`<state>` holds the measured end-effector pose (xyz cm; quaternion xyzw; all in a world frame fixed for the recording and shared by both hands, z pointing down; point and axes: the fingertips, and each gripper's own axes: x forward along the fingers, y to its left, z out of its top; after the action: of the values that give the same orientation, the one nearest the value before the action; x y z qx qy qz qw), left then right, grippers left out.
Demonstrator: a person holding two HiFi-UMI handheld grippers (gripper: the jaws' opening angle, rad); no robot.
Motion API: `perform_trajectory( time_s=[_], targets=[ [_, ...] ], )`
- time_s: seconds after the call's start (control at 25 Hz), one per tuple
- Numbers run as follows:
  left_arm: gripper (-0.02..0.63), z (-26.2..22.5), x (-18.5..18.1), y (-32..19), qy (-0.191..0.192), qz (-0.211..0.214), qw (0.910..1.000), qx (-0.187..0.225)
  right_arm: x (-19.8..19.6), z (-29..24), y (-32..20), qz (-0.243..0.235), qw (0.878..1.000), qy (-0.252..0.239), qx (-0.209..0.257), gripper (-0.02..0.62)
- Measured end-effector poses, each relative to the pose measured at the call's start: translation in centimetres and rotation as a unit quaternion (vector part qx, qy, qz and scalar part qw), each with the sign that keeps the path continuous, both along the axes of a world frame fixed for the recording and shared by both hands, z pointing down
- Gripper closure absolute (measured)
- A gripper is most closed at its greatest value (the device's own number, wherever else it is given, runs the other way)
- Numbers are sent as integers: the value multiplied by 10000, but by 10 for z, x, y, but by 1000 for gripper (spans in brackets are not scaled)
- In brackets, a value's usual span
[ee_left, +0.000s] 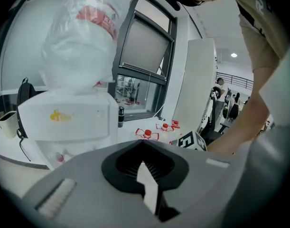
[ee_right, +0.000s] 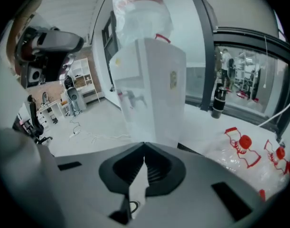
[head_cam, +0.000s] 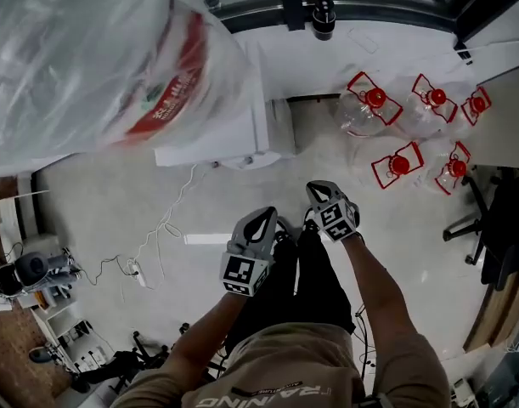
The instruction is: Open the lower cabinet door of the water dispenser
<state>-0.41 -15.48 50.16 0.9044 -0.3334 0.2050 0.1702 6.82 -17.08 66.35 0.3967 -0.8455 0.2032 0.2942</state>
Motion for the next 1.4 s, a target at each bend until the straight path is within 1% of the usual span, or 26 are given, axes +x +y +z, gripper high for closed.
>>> perform_trajectory(
  time_s=[0.12, 0.2, 0.32, 0.48, 0.56, 0.64, 0.68, 0.72, 0.76, 0.84, 0.92, 1.04, 1.2, 1.4],
  targets=[
    [604, 40, 2, -5, -74, 42, 9998, -164, -7, 47, -20, -88, 9997, 3, -242, 589],
    [604, 69, 6, -4, -115, 163, 9994, -294, -5, 82, -32, -106, 9990, 68, -431, 589],
    [604, 109, 2, -5, -189, 263, 9986, -428, -8, 129, -48, -161, 9984, 205, -507, 589],
    [604, 155, -13, -11, -342, 29, 9974, -634, -20, 175, -68, -324, 9977, 363, -476, 589],
    [604, 171, -14, -16, -337, -114, 9968, -714, -22, 200, -77, -367, 9971, 408, -530, 589],
    [604, 181, -15, -22, -274, -214, 9969, -708, -27, 224, -83, -438, 9960, 446, -637, 587],
    [604, 185, -17, -24, -255, -236, 9968, -723, -32, 234, -85, -511, 9953, 449, -688, 561],
    [604, 189, -19, -24, -251, -251, 9963, -779, -37, 242, -88, -602, 9946, 443, -717, 463],
    [604, 194, -22, -23, -268, -251, 9957, -851, -42, 247, -92, -695, 9941, 449, -703, 420],
    [604, 203, -28, -21, -329, -247, 9947, -938, -47, 257, -101, -856, 9930, 573, -583, 420],
    [604, 209, -34, -21, -333, -308, 9948, -909, -51, 267, -107, -1000, 9911, 698, -541, 419],
    [604, 215, -41, -20, -322, -398, 9945, -910, -59, 272, -113, -1112, 9902, 686, -487, 414],
    [604, 221, -51, -19, -264, -511, 9940, -928, -66, 272, -121, -1076, 9913, 647, -406, 411],
    [604, 227, -52, -11, -195, -520, 9937, -978, -65, 272, -120, -862, 9936, 615, -394, 411]
  ],
)
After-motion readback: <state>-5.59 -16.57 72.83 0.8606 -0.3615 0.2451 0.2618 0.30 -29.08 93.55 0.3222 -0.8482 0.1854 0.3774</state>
